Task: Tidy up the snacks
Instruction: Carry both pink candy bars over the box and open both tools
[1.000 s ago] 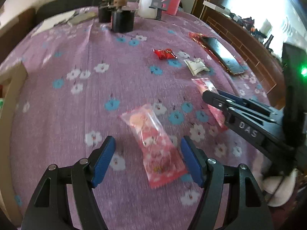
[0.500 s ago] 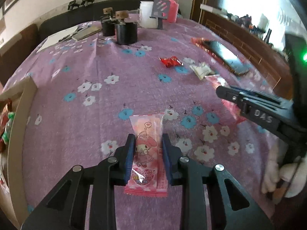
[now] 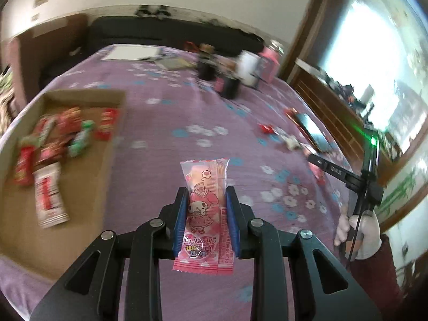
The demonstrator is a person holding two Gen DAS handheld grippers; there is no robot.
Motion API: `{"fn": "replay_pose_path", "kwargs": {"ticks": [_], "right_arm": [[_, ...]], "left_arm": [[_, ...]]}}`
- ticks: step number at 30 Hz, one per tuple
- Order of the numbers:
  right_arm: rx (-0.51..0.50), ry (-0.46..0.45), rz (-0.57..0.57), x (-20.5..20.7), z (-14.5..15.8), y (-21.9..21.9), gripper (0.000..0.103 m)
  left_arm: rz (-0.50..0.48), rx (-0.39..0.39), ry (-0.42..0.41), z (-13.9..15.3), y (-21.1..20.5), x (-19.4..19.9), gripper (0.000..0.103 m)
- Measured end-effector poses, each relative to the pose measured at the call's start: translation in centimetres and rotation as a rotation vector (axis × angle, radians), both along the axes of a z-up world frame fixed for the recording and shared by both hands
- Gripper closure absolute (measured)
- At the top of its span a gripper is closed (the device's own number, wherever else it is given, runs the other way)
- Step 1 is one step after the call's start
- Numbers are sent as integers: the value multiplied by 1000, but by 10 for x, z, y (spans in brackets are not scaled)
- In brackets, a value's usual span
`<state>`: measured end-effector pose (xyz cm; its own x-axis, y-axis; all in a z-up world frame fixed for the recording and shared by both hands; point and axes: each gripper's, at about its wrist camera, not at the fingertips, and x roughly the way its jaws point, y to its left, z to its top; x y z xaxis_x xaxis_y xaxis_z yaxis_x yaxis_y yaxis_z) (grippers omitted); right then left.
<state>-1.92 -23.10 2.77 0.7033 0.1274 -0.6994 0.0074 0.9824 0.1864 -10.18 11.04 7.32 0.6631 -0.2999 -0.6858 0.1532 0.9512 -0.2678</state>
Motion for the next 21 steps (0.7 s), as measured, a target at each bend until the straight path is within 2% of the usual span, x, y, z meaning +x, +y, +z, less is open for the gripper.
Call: {"fn": "replay_pose_path", "kwargs": {"ticks": [3, 5, 7, 10, 15, 21], "right_arm": [[1, 25, -9, 3, -3, -1, 76], [-16, 72, -7, 8, -7, 2, 76], [-44, 77, -13, 5, -5, 9, 76], [-17, 71, 30, -9, 6, 33, 77], [8, 10, 210, -30, 44, 114, 77], [40, 25, 439, -42, 57, 221, 77]], "left_arm": [[82, -21, -10, 4, 47, -11, 78], [167, -2, -33, 9, 83, -23, 78], [224, 11, -56, 12, 109, -33, 78], [295, 0, -55, 8, 146, -40, 78], [362, -37, -15, -8, 178, -39, 78], [355, -15, 26, -21, 188, -26, 78]]}}
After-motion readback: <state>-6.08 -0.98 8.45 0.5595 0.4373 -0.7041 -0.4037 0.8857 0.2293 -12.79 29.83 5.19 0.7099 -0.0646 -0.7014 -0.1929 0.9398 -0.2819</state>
